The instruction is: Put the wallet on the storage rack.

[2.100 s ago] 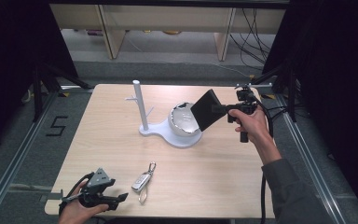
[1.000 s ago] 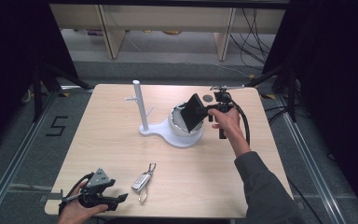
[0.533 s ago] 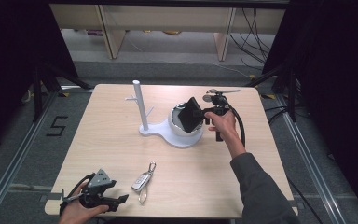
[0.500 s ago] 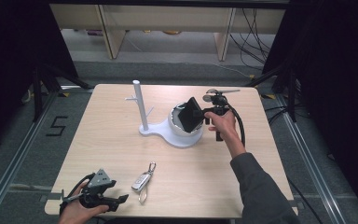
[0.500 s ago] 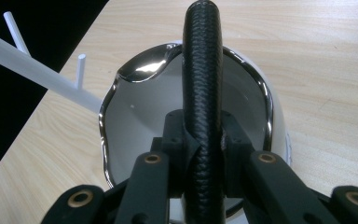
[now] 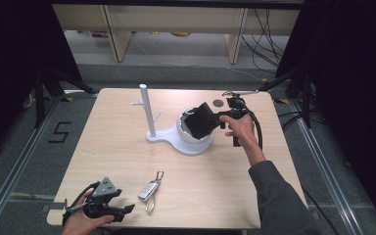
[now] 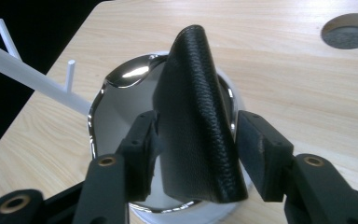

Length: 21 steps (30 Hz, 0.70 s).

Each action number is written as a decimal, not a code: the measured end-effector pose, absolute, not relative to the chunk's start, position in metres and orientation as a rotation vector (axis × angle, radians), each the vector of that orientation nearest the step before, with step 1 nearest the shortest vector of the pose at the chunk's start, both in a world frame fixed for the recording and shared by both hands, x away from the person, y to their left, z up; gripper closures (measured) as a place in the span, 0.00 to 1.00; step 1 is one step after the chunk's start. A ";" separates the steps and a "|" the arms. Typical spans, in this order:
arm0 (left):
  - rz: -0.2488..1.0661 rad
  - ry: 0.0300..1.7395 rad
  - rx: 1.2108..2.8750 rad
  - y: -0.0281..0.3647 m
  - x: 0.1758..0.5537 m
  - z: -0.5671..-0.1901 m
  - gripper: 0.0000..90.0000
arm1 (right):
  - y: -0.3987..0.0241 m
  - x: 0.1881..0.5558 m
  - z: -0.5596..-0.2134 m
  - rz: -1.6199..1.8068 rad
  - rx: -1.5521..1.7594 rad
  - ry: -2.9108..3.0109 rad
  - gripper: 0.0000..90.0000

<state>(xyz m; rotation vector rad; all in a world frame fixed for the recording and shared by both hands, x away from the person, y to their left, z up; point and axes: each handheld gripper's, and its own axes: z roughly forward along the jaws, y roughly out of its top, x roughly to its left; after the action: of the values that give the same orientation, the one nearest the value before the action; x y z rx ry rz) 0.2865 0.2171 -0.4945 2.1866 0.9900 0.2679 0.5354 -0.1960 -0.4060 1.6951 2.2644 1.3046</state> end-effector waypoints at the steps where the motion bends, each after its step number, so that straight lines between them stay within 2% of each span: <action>1: 0.266 0.992 2.181 0.217 0.286 -0.495 0.30 | -0.198 0.535 -0.406 1.306 1.683 2.249 0.54; 3: 0.270 0.990 2.187 0.218 0.287 -0.494 0.30 | -0.203 0.535 -0.404 1.304 1.656 2.243 0.52; 4: 0.275 0.988 2.186 0.218 0.286 -0.494 0.30 | -0.201 0.530 -0.399 1.320 1.747 2.226 0.51; 5: 0.264 0.998 2.167 0.217 0.286 -0.494 0.30 | -0.208 0.530 -0.398 1.348 1.663 2.225 0.51; 12: 0.280 0.998 2.171 0.218 0.286 -0.492 0.30 | -0.225 0.515 -0.389 1.371 1.616 2.201 0.48; 21: 0.285 1.001 2.165 0.218 0.286 -0.492 0.30 | -0.252 0.469 -0.394 1.376 1.533 2.200 0.42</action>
<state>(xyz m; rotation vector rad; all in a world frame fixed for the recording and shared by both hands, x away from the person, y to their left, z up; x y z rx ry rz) 0.2863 0.2183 -0.4918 2.1647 1.0006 0.2845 0.4689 -0.2515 -0.3937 1.5333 2.1997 1.3762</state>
